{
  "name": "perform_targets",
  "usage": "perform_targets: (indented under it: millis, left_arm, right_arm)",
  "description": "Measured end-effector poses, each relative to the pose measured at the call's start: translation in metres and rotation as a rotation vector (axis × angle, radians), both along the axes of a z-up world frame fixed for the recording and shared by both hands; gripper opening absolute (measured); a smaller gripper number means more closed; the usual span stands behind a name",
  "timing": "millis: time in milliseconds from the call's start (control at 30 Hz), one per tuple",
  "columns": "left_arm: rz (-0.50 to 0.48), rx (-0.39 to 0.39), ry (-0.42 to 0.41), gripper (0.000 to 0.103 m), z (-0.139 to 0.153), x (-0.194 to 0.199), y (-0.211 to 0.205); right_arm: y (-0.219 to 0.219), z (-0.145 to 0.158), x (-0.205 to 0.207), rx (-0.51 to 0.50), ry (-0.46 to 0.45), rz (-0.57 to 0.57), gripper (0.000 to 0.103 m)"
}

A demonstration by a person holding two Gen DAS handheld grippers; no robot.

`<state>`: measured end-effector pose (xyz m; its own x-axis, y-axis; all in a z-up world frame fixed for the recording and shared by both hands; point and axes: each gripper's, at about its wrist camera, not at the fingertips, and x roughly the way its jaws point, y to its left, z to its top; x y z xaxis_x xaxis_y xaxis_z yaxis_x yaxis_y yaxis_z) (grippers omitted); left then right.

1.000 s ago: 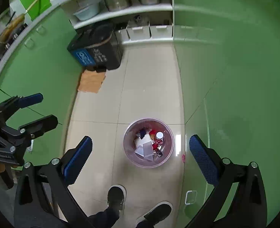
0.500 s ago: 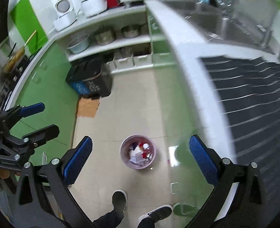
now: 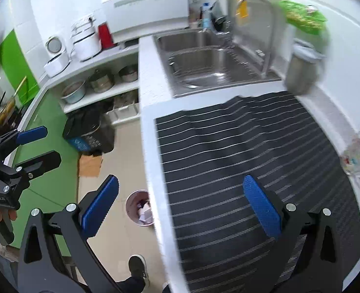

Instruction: Collect trash

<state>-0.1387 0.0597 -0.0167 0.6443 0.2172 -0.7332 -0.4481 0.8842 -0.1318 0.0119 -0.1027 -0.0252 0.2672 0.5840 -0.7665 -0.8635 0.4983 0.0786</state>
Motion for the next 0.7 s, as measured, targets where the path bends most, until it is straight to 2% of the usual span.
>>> perform_targets:
  millis: [367,700]
  left_arm:
    - [-0.168,0.013,-0.022,0.097,0.023,0.064,-0.056]
    - [-0.299,0.042,-0.007,0.097,0.027,0.098,-0.072]
  right_arm:
    - [-0.073,0.035,0.044,0.050,-0.025,-0.121,0.100]
    - [-0.106,0.047,0.048,0.099,-0.018,-0.238,0.100]
